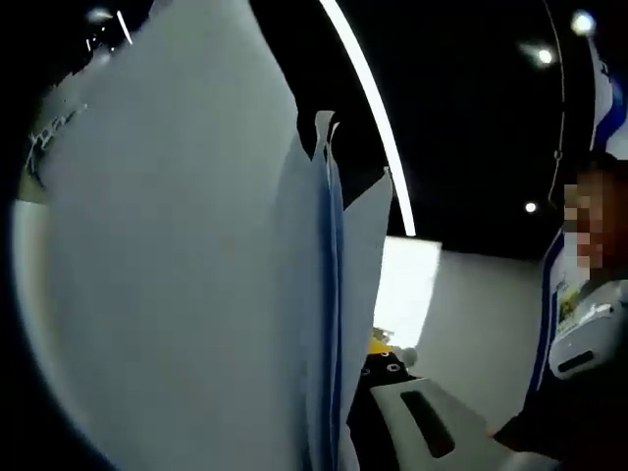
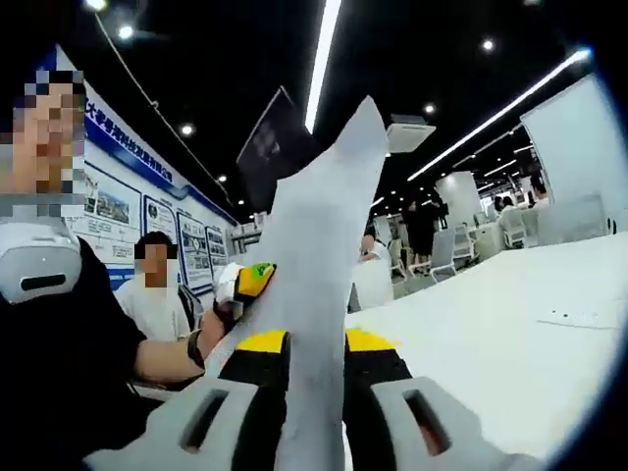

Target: Organize the stack of printing papers by aligning and flattening the scattered papers on the table

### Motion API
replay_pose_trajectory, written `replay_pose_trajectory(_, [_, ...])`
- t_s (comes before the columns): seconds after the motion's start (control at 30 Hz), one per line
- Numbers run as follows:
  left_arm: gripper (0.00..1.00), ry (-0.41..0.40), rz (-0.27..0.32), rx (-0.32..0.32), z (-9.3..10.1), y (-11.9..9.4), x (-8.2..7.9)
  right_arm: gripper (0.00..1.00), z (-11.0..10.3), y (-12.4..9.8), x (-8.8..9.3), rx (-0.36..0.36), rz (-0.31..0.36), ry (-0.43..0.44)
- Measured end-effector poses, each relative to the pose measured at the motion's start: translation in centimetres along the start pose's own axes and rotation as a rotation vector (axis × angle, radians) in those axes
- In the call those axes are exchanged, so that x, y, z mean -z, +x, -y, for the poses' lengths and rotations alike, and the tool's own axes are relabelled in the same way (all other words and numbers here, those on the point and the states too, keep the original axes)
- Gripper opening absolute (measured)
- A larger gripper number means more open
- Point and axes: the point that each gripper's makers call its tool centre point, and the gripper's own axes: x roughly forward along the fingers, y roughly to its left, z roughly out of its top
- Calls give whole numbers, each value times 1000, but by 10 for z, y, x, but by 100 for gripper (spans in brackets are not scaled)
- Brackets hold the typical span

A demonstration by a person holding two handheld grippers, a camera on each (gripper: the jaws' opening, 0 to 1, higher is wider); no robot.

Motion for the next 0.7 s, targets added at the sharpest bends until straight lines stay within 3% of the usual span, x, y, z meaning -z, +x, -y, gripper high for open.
replay_pose_trajectory(0.13, [6,29,-16,17,8,11,-8,7,0,-8,-15,7,24,-8])
replay_pose_trajectory(0.23, [6,91,-23,12,11,22,-14,0,-4,-12,-26,39,28,-81])
replay_pose_trajectory(0.47, [6,242,-28,-36,14,48,-31,0,-4,-18,-50,223,49,-235])
replay_pose_trajectory(0.7, [7,441,-13,-60,20,69,-39,0,-4,-26,-67,359,168,-378])
